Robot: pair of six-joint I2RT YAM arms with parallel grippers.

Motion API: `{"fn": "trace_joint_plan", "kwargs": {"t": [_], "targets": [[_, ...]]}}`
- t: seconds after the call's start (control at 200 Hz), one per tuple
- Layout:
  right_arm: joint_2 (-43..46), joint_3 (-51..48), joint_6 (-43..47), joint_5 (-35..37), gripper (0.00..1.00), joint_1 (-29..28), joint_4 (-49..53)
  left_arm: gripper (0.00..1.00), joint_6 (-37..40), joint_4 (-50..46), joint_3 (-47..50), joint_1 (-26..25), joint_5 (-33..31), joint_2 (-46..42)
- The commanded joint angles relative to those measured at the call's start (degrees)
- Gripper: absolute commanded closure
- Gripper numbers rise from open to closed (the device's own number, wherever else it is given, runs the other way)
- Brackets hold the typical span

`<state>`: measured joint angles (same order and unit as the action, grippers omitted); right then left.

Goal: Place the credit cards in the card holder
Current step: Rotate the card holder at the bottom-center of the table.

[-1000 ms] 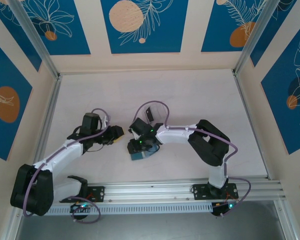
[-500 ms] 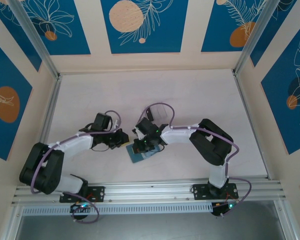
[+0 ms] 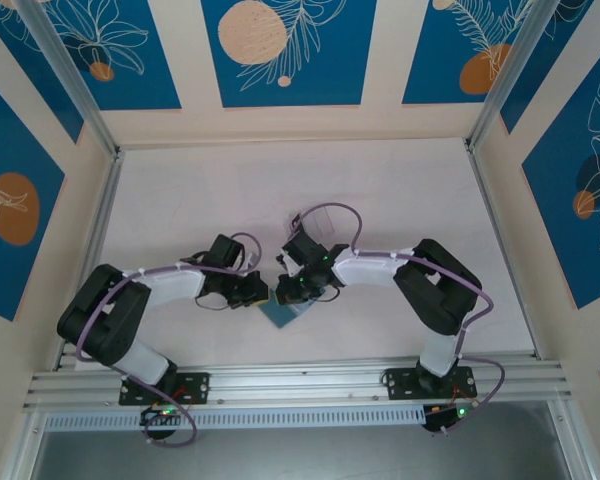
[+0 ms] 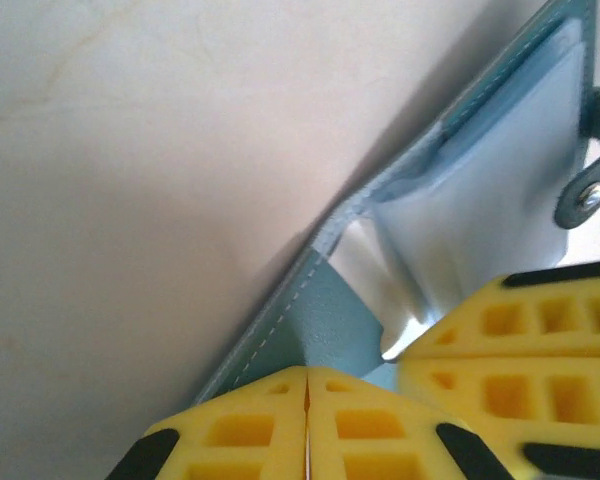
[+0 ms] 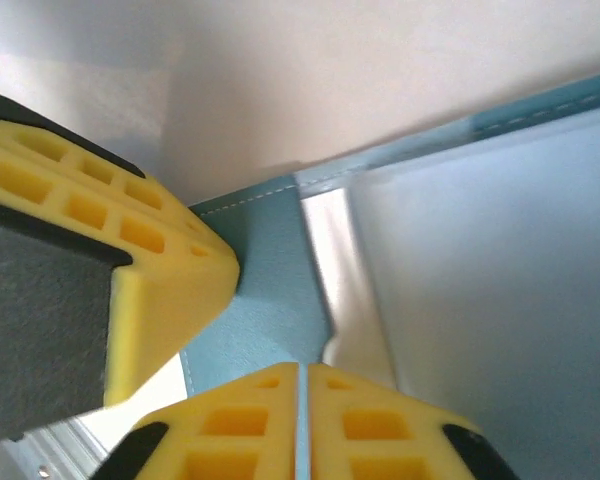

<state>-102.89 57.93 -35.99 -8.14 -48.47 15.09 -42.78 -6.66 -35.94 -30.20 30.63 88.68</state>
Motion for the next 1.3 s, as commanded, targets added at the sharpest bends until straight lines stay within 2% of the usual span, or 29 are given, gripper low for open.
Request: {"fn": "trace_joint_plan", "kwargs": {"t": [0.0,0.23,0.4,0.595,0.775,0.875,0.965,1.185,1.29], "targets": [[1.22,2.33,3.60,2.14,0.85,1.16,6.06,0.92,2.73,-0.27,-0.18,-0.78,-0.97,1.83],[-1.74,6.09,8.17,10.31,0.87,3.80,12.58,0.92,5.75,-3.20,-2.14,-1.12,-1.87,3.06],[-3.09,4.53,6.47,13.35,0.90,4.87,14.26,0.91,8.76,-6.97,-5.60,-1.14,-3.95,4.04],[0.26,-3.46,-1.81,13.09,0.92,3.98,11.95,0.91,11.82,-9.38,-11.16,-1.28,-5.15,8.11],[6.69,-10.31,-14.03,16.99,0.92,-0.22,10.55,0.91,14.42,-10.74,-16.76,-2.64,-5.85,13.06],[9.29,-11.42,-17.57,18.87,0.87,-2.84,9.89,0.91,15.03,-10.72,-18.46,-3.62,-5.50,14.84],[9.59,-8.96,-15.70,23.16,0.78,-2.98,13.48,0.91,14.85,-10.24,-17.93,-4.52,-5.75,14.47],[9.73,0.21,-4.51,28.13,0.76,-2.72,21.82,0.91,12.86,-7.94,-12.76,-5.27,-6.26,11.31],[9.24,3.13,-0.90,29.36,0.70,-3.02,23.91,0.91,11.77,-6.66,-11.15,-5.36,-6.29,10.49]]}}
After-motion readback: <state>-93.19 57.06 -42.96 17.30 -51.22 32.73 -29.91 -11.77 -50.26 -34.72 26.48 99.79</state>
